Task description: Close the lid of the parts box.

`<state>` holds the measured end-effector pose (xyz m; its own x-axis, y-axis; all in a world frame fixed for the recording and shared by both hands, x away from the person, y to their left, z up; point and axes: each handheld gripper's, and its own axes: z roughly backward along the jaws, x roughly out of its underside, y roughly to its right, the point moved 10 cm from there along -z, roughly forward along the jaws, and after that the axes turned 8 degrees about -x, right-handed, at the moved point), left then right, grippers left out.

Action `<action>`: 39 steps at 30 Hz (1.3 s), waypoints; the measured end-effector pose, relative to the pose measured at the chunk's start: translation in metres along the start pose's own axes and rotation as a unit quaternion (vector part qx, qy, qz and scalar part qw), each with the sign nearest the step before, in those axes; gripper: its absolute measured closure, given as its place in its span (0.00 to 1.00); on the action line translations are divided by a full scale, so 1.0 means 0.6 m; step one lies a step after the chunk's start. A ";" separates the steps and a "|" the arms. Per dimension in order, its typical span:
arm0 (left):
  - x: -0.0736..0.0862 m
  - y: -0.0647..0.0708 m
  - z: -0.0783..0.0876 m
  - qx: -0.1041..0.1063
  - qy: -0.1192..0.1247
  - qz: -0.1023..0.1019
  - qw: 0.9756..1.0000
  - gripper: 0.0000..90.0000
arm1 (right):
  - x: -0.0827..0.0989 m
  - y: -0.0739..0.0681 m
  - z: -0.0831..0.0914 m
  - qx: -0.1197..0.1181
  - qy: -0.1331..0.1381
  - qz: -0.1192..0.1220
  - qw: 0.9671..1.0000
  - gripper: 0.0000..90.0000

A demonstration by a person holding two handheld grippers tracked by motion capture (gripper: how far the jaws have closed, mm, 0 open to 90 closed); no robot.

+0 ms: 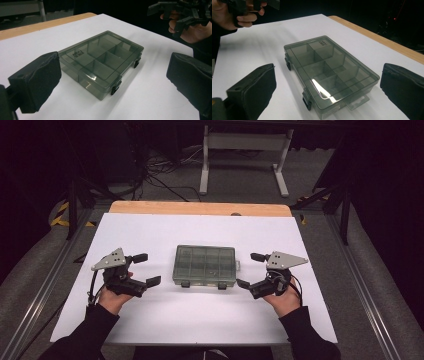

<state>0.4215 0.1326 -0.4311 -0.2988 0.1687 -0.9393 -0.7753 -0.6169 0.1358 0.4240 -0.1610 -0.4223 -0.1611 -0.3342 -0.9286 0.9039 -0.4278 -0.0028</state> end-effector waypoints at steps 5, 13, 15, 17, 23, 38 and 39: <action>0.015 -0.014 0.015 -0.011 0.016 0.013 1.000 0.00 | 0.013 -0.001 0.011 0.012 0.009 0.007 1.000 0.01; 0.039 -0.027 0.026 -0.032 0.025 0.012 0.999 0.00 | 0.038 -0.003 0.026 0.026 0.031 0.004 0.999 0.00; 0.045 -0.027 0.027 -0.036 0.024 0.009 0.999 0.00 | 0.046 -0.003 0.029 0.031 0.034 0.002 0.999 0.00; 0.049 -0.027 0.029 -0.037 0.024 0.006 0.999 0.00 | 0.048 -0.003 0.031 0.032 0.038 0.001 0.999 0.00; 0.075 -0.036 0.032 -0.061 0.013 0.016 0.998 0.00 | 0.059 0.000 0.036 0.056 0.040 0.005 0.998 0.00; 0.099 -0.054 0.046 -0.078 0.030 0.014 0.996 0.00 | 0.093 0.000 0.029 0.054 0.043 -0.010 0.998 0.00; 0.099 -0.054 0.046 -0.078 0.028 0.012 0.996 0.00 | 0.095 0.000 0.028 0.054 0.042 -0.009 0.998 0.00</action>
<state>0.4136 0.1838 -0.4829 -0.2804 0.1124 -0.9533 -0.6707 -0.7334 0.1108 0.4081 -0.1941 -0.4688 -0.1381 -0.2564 -0.9567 0.8526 -0.5223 0.0169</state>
